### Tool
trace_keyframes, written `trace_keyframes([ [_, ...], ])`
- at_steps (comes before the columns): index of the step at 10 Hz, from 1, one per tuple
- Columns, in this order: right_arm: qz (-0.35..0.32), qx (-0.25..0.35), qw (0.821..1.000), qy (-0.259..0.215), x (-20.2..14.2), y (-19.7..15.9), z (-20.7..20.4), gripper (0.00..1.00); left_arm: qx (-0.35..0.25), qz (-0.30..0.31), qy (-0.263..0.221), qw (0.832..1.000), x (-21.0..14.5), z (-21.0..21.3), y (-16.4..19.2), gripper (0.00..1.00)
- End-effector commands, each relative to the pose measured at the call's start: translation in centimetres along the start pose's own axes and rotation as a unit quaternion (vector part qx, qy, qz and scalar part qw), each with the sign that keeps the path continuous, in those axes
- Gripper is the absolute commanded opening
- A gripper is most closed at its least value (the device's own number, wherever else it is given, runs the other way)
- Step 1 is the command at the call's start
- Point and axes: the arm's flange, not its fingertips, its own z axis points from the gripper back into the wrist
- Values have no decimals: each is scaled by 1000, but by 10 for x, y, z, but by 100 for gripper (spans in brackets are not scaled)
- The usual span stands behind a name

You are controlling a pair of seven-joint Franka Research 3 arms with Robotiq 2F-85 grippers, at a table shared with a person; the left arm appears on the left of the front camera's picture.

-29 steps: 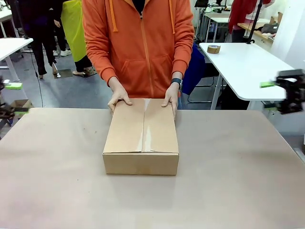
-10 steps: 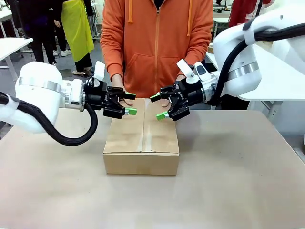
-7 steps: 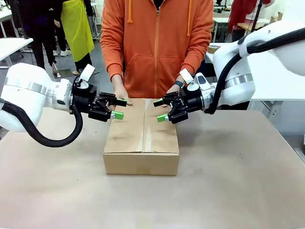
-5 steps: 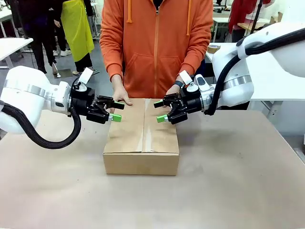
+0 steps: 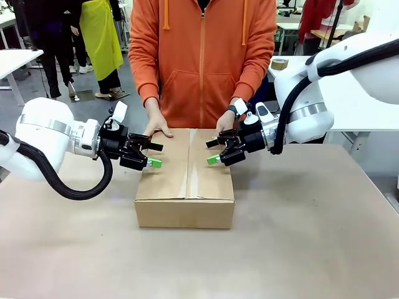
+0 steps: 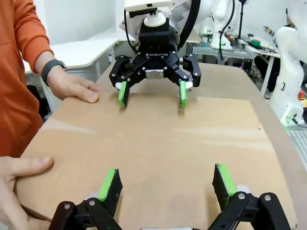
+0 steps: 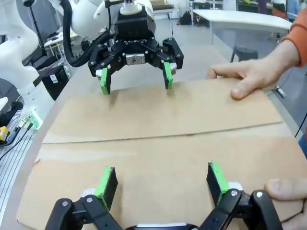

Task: Pack the gift set into the box.
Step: Press and hold the closed box until the human finishes sealing it.

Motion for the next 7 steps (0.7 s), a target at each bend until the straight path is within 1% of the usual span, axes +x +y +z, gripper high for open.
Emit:
trace_keyframes([
  [1, -16, -7, 999, 33, -4, 2, -7, 100, 14, -23, 9, 1000, -2, -6, 2, 100],
  [2, -18, -17, 999, 44, -9, 2, -9, 100, 23, -27, 26, 999, -8, -5, 3, 100],
  [3, -23, -18, 999, 42, -13, 2, -9, 100, 17, -23, 41, 999, -13, -4, 4, 100],
  [4, -29, -6, 999, 36, -16, 3, -8, 100, 21, -12, 45, 999, -16, -3, 5, 100],
  [5, -8, -8, 1000, 14, -2, 1, -4, 100, 6, 12, 41, 999, -17, -3, 6, 100],
  [6, -8, -8, 1000, 14, -2, 1, -4, 100, 18, -14, 31, 999, -11, -2, 4, 100],
  [7, -8, -8, 1000, 14, -2, 1, -4, 100, 18, -14, 31, 999, -11, -2, 4, 100],
])
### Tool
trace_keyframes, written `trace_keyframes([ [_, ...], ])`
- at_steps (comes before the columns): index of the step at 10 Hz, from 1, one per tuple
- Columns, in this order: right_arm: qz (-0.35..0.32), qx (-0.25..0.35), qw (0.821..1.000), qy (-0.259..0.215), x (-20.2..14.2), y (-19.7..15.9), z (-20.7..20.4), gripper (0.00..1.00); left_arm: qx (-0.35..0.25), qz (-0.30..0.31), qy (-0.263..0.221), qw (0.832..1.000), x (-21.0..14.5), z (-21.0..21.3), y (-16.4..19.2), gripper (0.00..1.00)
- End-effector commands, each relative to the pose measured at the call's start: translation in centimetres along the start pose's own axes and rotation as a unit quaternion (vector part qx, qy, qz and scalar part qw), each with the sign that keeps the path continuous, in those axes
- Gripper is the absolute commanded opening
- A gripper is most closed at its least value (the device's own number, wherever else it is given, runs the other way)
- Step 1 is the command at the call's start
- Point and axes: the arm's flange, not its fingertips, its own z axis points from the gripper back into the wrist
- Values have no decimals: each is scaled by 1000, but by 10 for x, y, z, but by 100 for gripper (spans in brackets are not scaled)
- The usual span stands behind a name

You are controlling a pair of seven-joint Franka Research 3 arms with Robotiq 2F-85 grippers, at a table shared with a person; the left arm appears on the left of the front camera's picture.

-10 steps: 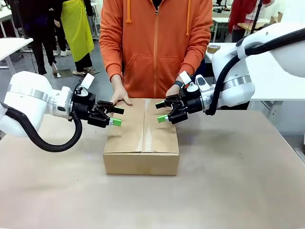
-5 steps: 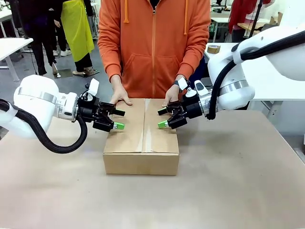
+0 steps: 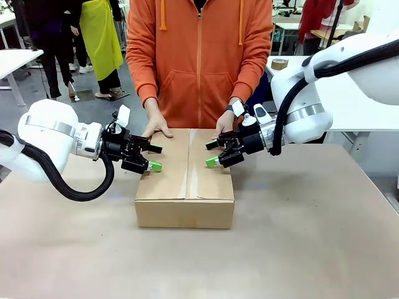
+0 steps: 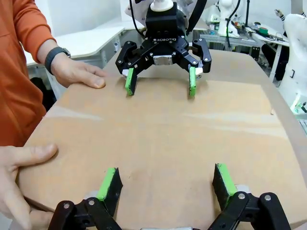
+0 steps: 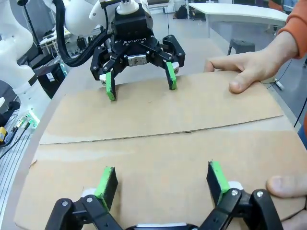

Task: Pack the gift set into the box.
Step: Press and hold the closed box until the human finishes sealing it.

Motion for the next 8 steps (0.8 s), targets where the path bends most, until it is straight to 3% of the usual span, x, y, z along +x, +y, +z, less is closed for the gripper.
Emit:
trace_keyframes([
  [1, 1, -1, 1000, 2, -2, 1, -1, 100, 0, -5, 2, 1000, -2, 0, -1, 100],
  [8, 1, -1, 1000, 2, -2, 1, -1, 100, 0, -5, 2, 1000, -2, 0, -1, 100],
])
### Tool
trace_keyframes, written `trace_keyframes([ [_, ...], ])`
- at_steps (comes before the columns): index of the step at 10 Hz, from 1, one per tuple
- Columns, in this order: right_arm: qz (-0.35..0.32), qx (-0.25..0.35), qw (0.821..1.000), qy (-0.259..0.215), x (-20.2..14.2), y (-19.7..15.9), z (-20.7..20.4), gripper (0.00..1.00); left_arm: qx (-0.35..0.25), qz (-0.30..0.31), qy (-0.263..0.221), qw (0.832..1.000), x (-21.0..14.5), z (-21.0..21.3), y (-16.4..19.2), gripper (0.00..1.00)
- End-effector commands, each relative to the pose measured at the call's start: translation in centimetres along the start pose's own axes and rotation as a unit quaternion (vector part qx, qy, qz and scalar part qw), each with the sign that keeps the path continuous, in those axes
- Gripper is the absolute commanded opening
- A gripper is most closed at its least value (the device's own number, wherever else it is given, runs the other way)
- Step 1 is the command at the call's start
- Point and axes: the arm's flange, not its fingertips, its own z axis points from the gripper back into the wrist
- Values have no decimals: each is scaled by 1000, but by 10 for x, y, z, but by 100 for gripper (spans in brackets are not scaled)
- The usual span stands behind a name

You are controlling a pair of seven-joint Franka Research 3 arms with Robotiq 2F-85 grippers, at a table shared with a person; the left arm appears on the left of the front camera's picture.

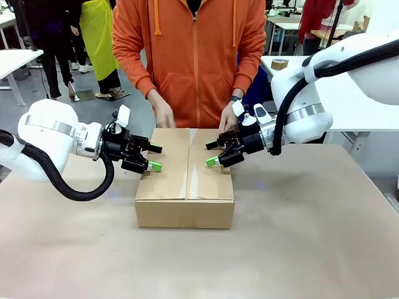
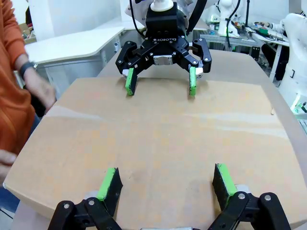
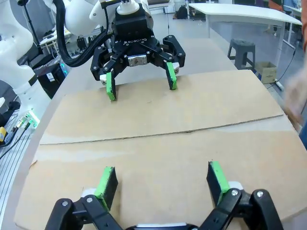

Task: Pack the gift set into the box.
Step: Press and hold the closed box until the human finishes sealing it.

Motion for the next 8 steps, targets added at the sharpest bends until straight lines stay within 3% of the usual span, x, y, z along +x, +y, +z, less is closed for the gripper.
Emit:
trace_keyframes([
  [1, 0, -1, 1000, 3, -3, 1, -1, 100, 0, -5, 2, 1000, -2, -1, -1, 100],
  [8, 0, -1, 1000, 3, -3, 1, -1, 100, 0, -5, 2, 1000, -2, -1, -1, 100],
])
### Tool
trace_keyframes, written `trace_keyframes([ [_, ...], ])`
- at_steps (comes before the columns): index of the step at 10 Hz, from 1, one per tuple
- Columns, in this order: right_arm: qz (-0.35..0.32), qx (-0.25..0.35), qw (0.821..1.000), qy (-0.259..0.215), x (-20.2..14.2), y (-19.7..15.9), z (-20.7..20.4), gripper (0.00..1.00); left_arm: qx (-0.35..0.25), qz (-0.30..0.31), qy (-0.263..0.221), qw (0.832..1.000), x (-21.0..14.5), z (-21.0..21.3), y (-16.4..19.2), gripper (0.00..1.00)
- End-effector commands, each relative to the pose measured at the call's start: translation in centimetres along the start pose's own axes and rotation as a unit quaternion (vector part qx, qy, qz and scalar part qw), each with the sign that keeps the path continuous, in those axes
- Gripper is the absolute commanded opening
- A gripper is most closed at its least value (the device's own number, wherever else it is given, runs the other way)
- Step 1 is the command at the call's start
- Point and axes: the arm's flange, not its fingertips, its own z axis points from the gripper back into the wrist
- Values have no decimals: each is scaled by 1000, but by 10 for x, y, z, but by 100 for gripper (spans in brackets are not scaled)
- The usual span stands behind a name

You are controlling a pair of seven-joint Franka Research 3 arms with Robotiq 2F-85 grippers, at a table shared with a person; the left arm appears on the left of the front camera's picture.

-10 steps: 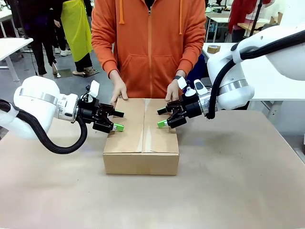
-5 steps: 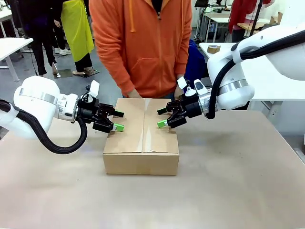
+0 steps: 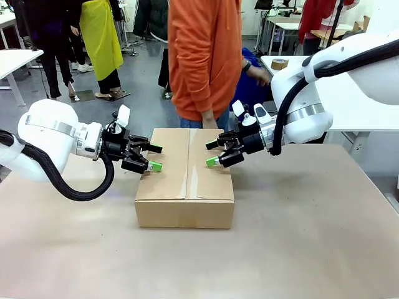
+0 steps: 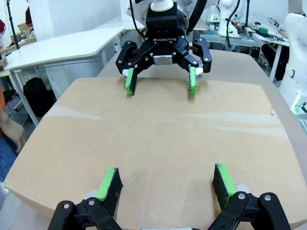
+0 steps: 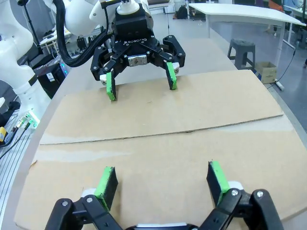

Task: Pack the gift set into the box.
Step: Press and hold the closed box until the human finishes sealing it.

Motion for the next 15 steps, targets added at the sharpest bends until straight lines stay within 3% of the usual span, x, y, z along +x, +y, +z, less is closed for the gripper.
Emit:
trace_keyframes([
  [1, 0, -1, 1000, 3, -3, 1, -1, 100, 0, -5, 2, 1000, -2, -1, -1, 100],
  [15, 0, -1, 1000, 3, -3, 1, -1, 100, 0, -5, 2, 1000, -2, -1, -1, 100],
])
